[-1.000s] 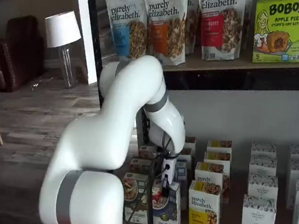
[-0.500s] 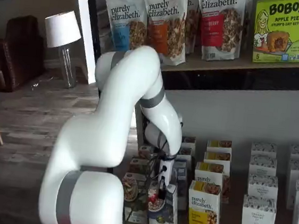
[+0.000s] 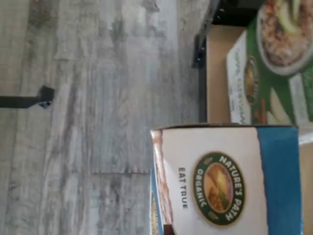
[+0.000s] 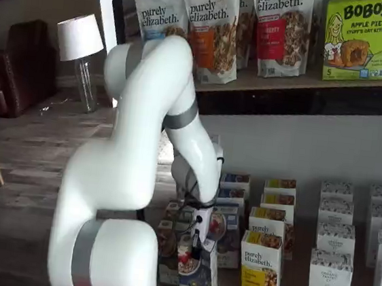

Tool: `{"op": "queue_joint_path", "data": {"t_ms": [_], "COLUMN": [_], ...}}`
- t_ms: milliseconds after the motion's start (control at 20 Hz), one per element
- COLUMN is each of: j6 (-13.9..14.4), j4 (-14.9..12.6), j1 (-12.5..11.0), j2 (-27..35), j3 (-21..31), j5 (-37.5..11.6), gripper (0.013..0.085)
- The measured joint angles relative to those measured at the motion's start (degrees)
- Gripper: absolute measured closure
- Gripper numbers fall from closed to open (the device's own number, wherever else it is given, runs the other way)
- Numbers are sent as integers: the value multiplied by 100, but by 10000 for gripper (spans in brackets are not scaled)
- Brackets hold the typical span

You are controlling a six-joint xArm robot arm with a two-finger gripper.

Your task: Pick up the blue and white box that is on the bottom shelf, the second box from the left

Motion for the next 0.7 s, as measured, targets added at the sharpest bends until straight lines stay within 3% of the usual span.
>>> {"op": "queue_joint_path", "data": {"t_ms": [200, 400, 550, 700], "j6": [-318, -280, 9, 475], "j4": [509, 626, 373, -99], "j1": [210, 385, 436, 430], "j2": [-518, -1039, -1342, -1774], "j3": [710, 1314, 1611, 1937], "j5": [-366, -611, -652, -518], "gripper": [530, 530, 530, 530]}}
